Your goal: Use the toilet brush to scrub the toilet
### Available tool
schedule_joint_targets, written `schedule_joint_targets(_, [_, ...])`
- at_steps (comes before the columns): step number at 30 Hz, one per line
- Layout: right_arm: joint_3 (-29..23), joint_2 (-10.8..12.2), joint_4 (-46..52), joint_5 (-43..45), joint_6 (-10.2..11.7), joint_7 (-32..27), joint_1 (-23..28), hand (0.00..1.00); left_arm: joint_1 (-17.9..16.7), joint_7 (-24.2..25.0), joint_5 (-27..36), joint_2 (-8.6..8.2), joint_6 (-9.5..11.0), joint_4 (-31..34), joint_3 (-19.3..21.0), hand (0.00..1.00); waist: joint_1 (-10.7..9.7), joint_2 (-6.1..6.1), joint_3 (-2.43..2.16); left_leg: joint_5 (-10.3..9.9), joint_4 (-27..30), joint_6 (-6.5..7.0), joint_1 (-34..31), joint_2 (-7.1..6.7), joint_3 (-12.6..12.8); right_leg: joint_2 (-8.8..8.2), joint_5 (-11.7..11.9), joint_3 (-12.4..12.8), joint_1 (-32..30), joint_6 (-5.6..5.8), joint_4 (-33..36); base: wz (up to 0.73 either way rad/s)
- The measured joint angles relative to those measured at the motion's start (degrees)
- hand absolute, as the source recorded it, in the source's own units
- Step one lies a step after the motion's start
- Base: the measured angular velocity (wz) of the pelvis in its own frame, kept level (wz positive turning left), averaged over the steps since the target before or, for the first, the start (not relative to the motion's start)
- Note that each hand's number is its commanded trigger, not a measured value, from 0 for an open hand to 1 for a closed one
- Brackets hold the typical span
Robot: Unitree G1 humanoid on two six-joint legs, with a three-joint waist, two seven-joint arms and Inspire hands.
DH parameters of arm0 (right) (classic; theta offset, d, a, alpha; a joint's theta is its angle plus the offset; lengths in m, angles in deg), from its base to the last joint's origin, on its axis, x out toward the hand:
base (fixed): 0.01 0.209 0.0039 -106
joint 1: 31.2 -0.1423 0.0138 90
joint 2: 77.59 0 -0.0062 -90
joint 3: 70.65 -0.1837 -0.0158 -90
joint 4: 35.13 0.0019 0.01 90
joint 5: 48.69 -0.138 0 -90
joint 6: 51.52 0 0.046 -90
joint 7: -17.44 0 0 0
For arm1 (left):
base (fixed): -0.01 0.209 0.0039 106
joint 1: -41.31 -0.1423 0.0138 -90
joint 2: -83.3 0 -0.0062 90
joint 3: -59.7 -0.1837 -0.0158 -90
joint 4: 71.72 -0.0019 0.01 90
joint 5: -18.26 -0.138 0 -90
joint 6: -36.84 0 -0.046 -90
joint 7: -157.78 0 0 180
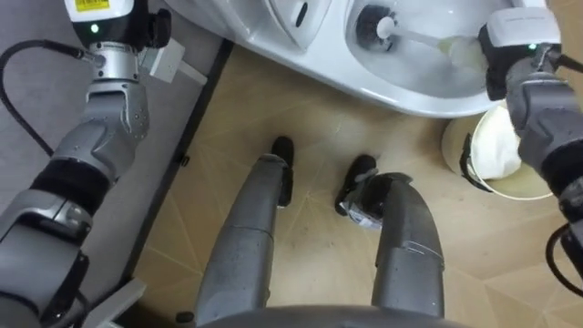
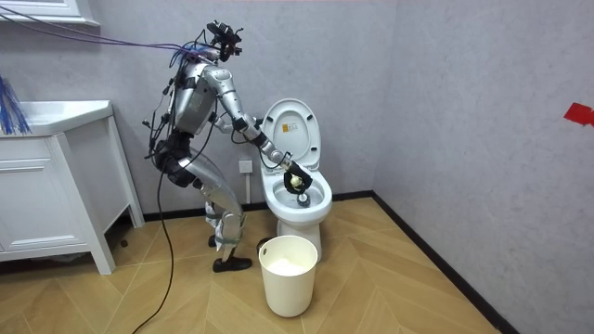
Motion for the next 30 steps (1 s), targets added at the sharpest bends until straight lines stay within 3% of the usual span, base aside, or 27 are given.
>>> schedule_joint_targets(2, [-0.12,-0.41,4.69,3.2,-1.45,2.03,1.18,1.0,-1.6,0.73,0.0,0.0,0.09,0.44,1.14,0.0,0.07,0.43,-0.28,0.09,-0.76,-0.16,0.5,0.3,0.24,0.55,0.72,0.43,0.16,0.22,-0.98,-0.19])
schedule_joint_targets(5, [-0.11,-0.88,11.32,6.06,-3.6,5.61,3.7,1.0,-4.15,1.62,0.18,0.02,0.09,2.15,2.96,0.0,0.24,0.69,-0.46,-0.03,-1.55,-0.65,1.29,1.1,0.77,1.2,1.15,0.42,0.82,-0.41,-2.08,-0.16])
schedule_joint_targets(10, [-0.14,-2.35,21.7,10.54,-5.76,10.79,8.7,1.0,-7.15,2.3,0.94,1.95,0.72,3.34,3.41,0.0,-0.27,1.15,-0.86,-0.2,-3.06,-1.09,2.92,1.74,1.0,2.22,1.41,0.89,2.27,-0.81,-3.79,-0.04])
schedule_joint_targets(12, [-0.21,-2.82,23.72,10.38,-6.07,12.45,9.7,1.0,-7.69,2.25,1.65,1.95,1.01,3.32,3.37,0.0,-0.47,1.32,-1.02,-0.17,-3.78,-1.15,3.48,1.89,0.96,2.27,1.5,0.39,2.99,-0.98,-4.61,-0.02])
schedule_joint_targets(15, [-0.88,-5.29,29.14,10.41,-6.21,14.14,12.88,1.0,-8.2,1.97,1.7,2.13,1.84,3.31,3.39,0.0,-0.66,1.22,-1.1,-0.15,-4.26,-1.22,3.52,1.93,0.86,2.23,1.2,0.09,3.26,-0.97,-4.92,0.07])
schedule_joint_targets(19, [-1.06,-6.21,28.79,9.97,-6.18,13.89,13.84,1.0,-8.54,2.07,1.96,2.18,2.55,3.41,3.2,0.0,-0.55,1.29,-1.17,-0.14,-4.12,-0.85,3.68,2.13,0.82,2.27,1.44,-0.29,3.76,-1.0,-5.39,0.0])
schedule_joint_targets(22, [-0.96,-7.14,23.04,5.97,-4.14,11.12,12.01,1.0,-7.96,2.34,2.95,2.39,3.62,3.27,2.39,0.0,-0.2,1.29,-1.17,-0.33,-4.11,-0.54,4.03,2.01,0.86,2.06,1.56,-0.44,4.22,-0.76,-5.57,0.01])
schedule_joint_targets(25, [-0.82,-6.96,11.09,-5.55,0.55,6.74,7.25,1.0,-6.76,2.5,3.12,2.66,4.32,2.35,1.26,0.0,-0.54,0.99,-1.0,-0.05,-4.35,-0.11,4.48,1.18,0.96,1.07,1.39,-0.47,4.34,-0.47,-4.79,0.1])
schedule_joint_targets(27, [-0.74,-5.79,4.65,-13.05,2.86,4.72,4.74,1.0,-6.23,2.49,3.87,3.95,4.71,2.07,0.32,0.0,-0.93,0.03,-0.81,0.14,-4.62,0.08,4.72,0.64,1.51,0.49,0.93,0.31,3.86,-0.15,-3.72,0.07])
schedule_joint_targets(28, [-0.75,-4.79,1.47,-16.88,4.38,3.98,3.22,1.0,-5.98,2.54,3.4,5.0,4.67,2.03,0.31,0.0,-1.5,-1.11,-0.68,0.22,-4.82,0.13,4.82,0.34,2.15,-0.12,0.62,0.76,3.22,-0.23,-2.9,0.0])
schedule_joint_targets(30, [-1.63,-2.99,-3.25,-22.08,5.84,2.9,-0.14,1.0,-5.69,2.58,2.71,5.59,4.44,2.01,0.66,0.0,-2.66,-1.94,-0.23,0.56,-5.04,0.13,4.89,-0.05,2.17,-0.32,0.49,1.24,2.97,-0.09,-2.46,0.07])
